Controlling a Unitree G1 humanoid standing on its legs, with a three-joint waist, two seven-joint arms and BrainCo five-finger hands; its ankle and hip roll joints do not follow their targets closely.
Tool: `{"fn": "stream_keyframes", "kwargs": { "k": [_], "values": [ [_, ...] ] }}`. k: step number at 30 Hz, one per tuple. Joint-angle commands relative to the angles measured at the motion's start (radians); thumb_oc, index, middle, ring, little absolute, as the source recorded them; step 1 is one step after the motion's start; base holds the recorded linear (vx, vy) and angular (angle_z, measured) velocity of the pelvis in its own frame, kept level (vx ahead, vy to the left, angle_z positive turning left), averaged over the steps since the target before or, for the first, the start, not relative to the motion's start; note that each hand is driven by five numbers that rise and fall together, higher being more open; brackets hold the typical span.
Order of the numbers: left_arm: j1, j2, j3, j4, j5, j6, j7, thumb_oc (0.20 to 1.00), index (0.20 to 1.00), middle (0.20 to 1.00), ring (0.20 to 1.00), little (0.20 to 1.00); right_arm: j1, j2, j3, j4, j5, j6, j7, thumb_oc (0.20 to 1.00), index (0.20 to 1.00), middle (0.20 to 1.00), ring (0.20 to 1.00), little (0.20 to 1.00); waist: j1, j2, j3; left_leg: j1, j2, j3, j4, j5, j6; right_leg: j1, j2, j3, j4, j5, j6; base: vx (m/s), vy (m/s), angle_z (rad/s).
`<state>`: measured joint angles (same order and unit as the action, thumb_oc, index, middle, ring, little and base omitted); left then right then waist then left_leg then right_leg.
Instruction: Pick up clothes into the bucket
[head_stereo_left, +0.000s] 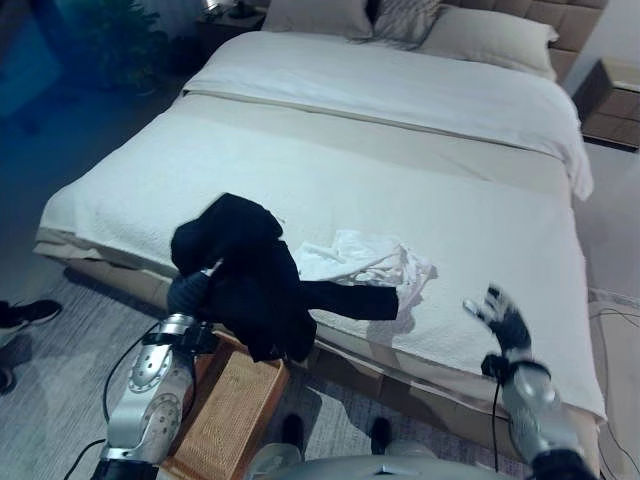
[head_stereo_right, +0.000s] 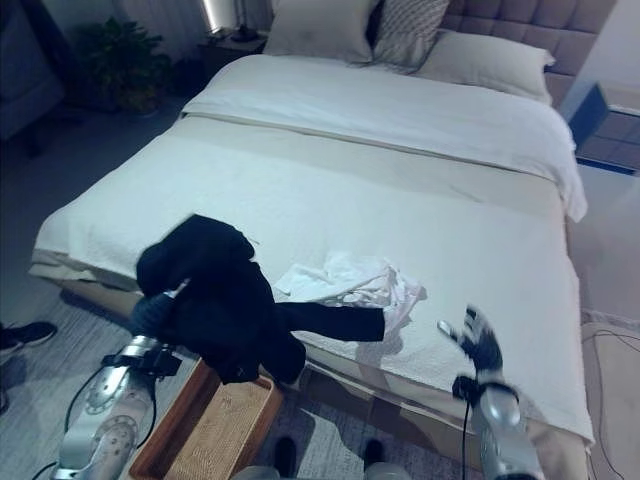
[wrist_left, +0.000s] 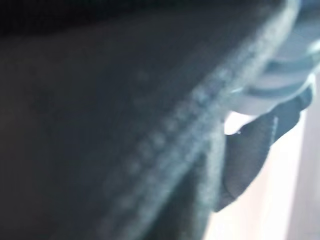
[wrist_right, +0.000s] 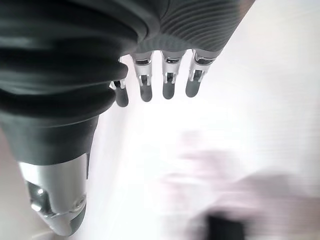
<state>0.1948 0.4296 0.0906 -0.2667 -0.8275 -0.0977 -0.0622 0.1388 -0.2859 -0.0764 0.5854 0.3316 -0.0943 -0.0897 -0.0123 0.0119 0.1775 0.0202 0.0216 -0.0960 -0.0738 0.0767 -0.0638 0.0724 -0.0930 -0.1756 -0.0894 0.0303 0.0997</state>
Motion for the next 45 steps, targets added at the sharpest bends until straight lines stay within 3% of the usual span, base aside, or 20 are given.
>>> {"fn": "stream_keyframes", "kwargs": {
  "k": [1, 9, 14, 28, 32, 34, 37, 41, 45],
  "values": [
    [-0.062, 0.017, 0.133, -0.129, -0.092, -0.151, -0.004, 0.2, 0.2, 0.2, 0.2, 0.2, -0.056, 0.0, 0.023, 0.045, -0.058, -0.029, -0.002, 1.0, 1.0, 1.0, 1.0, 1.0, 0.005, -0.046, -0.007, -0.052, -0.051, -0.048, 0.145, -0.132, 0.013, -0.043, -0.066, -0.021, 0.158, -0.088, 0.03, -0.02, -0.006, 0.12],
    [-0.122, 0.044, 0.241, -0.153, -0.087, -0.247, 0.062, 0.2, 0.2, 0.2, 0.2, 0.2, -0.115, -0.002, 0.096, 0.419, -0.164, 0.0, -0.011, 1.0, 1.0, 1.0, 1.0, 1.0, 0.051, -0.033, 0.018, -0.086, -0.068, -0.106, 0.172, -0.127, 0.003, -0.039, -0.079, -0.075, 0.164, -0.095, 0.028, -0.01, -0.006, 0.26],
    [-0.1, 0.078, 0.286, -0.121, -0.021, -0.261, 0.102, 0.2, 0.2, 0.2, 0.2, 0.2, -0.128, -0.015, 0.137, 0.48, -0.232, 0.013, 0.001, 1.0, 1.0, 1.0, 1.0, 1.0, 0.073, -0.029, 0.035, -0.109, -0.074, -0.134, 0.185, -0.121, 0.0, -0.043, -0.085, -0.1, 0.17, -0.099, 0.027, -0.03, -0.004, 0.24],
    [0.101, 0.128, 0.256, 0.03, 0.244, -0.163, 0.11, 0.2, 0.2, 0.2, 0.2, 0.2, -0.134, -0.046, 0.15, 0.453, -0.27, 0.013, 0.0, 1.0, 1.0, 1.0, 1.0, 1.0, 0.111, -0.03, 0.098, -0.176, -0.084, -0.17, 0.229, -0.111, 0.004, -0.089, -0.102, -0.128, 0.213, -0.099, 0.029, -0.03, 0.009, 0.15],
    [0.135, 0.165, 0.248, 0.141, 0.397, -0.141, 0.125, 0.2, 0.2, 0.2, 0.2, 0.2, -0.13, -0.059, 0.144, 0.431, -0.284, 0.011, -0.006, 1.0, 1.0, 1.0, 1.0, 1.0, 0.111, -0.03, 0.115, -0.188, -0.082, -0.169, 0.233, -0.109, 0.004, -0.107, -0.103, -0.125, 0.224, -0.101, 0.029, -0.02, 0.011, 0.01],
    [0.137, 0.18, 0.236, 0.23, 0.487, -0.129, 0.147, 0.2, 0.2, 0.2, 0.2, 0.2, -0.133, -0.07, 0.142, 0.421, -0.287, 0.006, -0.015, 1.0, 1.0, 1.0, 1.0, 1.0, 0.106, -0.034, 0.126, -0.199, -0.076, -0.161, 0.233, -0.106, 0.003, -0.121, -0.101, -0.12, 0.225, -0.1, 0.029, 0.0, 0.0, 0.0],
    [0.118, 0.172, 0.21, 0.299, 0.51, -0.119, 0.158, 0.2, 0.2, 0.2, 0.2, 0.2, -0.14, -0.073, 0.144, 0.416, -0.287, 0.006, -0.02, 1.0, 1.0, 1.0, 1.0, 1.0, 0.1, -0.038, 0.136, -0.208, -0.073, -0.156, 0.235, -0.105, 0.004, -0.137, -0.099, -0.112, 0.23, -0.098, 0.029, -0.02, 0.016, 0.0],
    [0.078, 0.181, 0.153, 0.412, 0.686, -0.093, 0.209, 0.2, 0.2, 0.2, 0.2, 0.2, -0.145, -0.079, 0.153, 0.391, -0.299, 0.003, -0.035, 1.0, 1.0, 1.0, 1.0, 1.0, 0.083, -0.045, 0.157, -0.224, -0.067, -0.139, 0.247, -0.109, 0.006, -0.169, -0.094, -0.085, 0.246, -0.1, 0.028, -0.02, 0.03, -0.11],
    [-0.033, 0.173, 0.075, 0.597, 0.816, -0.066, 0.304, 0.2, 0.2, 0.2, 0.2, 0.2, -0.173, -0.09, 0.172, 0.359, -0.299, -0.006, -0.061, 1.0, 1.0, 1.0, 1.0, 1.0, 0.051, -0.055, 0.203, -0.271, -0.061, -0.109, 0.288, -0.121, 0.013, -0.235, -0.091, -0.042, 0.288, -0.106, 0.028, -0.05, 0.054, -0.23]
  ]
}}
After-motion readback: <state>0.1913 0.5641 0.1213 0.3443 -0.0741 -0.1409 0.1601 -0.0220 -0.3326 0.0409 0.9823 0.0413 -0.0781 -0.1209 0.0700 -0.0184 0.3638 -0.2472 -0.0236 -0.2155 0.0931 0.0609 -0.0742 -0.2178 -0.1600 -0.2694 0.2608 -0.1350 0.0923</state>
